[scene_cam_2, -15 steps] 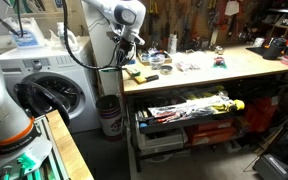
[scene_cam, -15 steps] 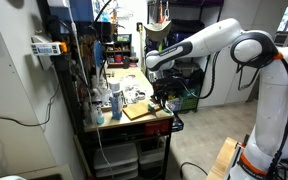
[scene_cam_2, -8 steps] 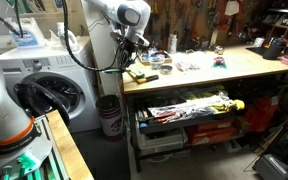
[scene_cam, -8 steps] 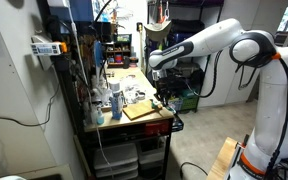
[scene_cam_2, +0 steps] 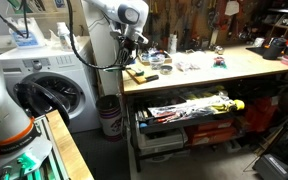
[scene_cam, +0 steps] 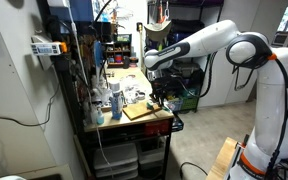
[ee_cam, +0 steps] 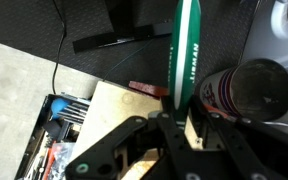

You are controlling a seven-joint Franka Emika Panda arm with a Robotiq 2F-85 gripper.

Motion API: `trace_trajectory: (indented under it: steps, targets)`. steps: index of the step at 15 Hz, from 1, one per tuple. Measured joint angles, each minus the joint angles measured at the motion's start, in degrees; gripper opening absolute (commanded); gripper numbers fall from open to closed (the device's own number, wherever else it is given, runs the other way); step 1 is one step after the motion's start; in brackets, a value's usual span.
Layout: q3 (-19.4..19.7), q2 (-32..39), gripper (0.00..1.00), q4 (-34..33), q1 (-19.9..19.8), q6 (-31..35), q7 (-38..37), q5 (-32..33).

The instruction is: Use the white and green brush to scrub the wooden board

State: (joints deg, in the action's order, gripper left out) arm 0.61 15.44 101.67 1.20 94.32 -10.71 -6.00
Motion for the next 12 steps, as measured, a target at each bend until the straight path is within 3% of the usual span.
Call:
trace_trajectory:
  steps: [12]
  targets:
    - [-4.26,4.61,0.06,-6.54,4.57,-2.35,2.78,1.14]
